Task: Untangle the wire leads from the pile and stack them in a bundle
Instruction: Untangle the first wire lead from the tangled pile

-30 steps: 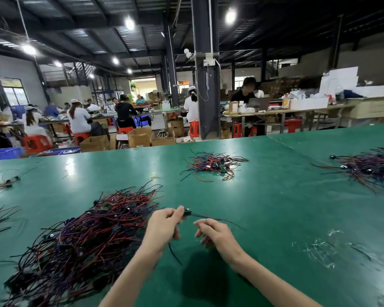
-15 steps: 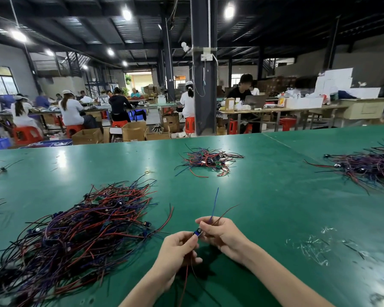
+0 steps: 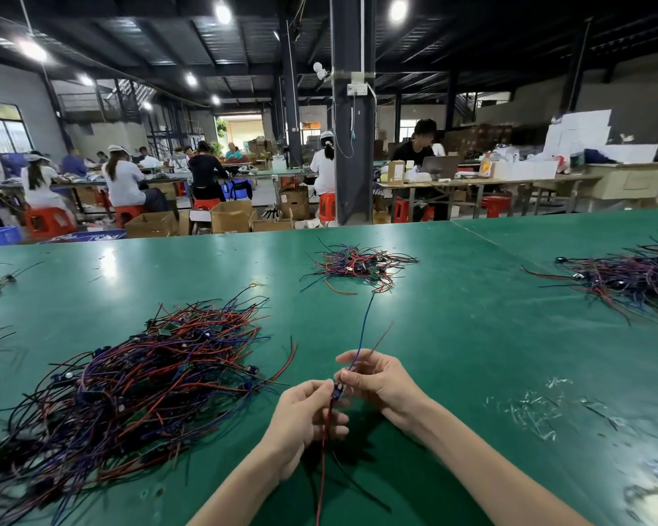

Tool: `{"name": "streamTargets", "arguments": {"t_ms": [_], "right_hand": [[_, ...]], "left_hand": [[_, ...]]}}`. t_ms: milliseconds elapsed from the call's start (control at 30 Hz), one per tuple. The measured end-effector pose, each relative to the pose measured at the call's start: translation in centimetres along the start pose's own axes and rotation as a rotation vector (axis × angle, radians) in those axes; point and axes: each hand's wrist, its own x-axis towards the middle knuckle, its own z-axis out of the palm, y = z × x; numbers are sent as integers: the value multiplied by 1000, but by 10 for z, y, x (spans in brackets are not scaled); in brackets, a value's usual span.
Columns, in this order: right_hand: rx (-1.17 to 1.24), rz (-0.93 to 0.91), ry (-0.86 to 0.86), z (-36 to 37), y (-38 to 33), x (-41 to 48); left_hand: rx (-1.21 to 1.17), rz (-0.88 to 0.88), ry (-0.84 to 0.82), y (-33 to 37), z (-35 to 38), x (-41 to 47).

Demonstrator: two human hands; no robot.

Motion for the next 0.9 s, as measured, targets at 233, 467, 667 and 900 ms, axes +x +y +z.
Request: {"name": "streamTargets", "arguments": {"t_ms": [233, 467, 667, 900], "right_hand": [[-48, 60, 68, 6, 3, -1], [-22, 94, 76, 5, 0, -1], [-223, 16, 46, 10, -1, -4], [-287, 1, 52, 7, -2, -4]], "left_hand": [[197, 94, 42, -4, -6, 2], [185, -12, -46, -1, -9, 1], [-8, -56, -24, 1, -4, 0], [63, -34, -20, -2, -7, 0]]}}
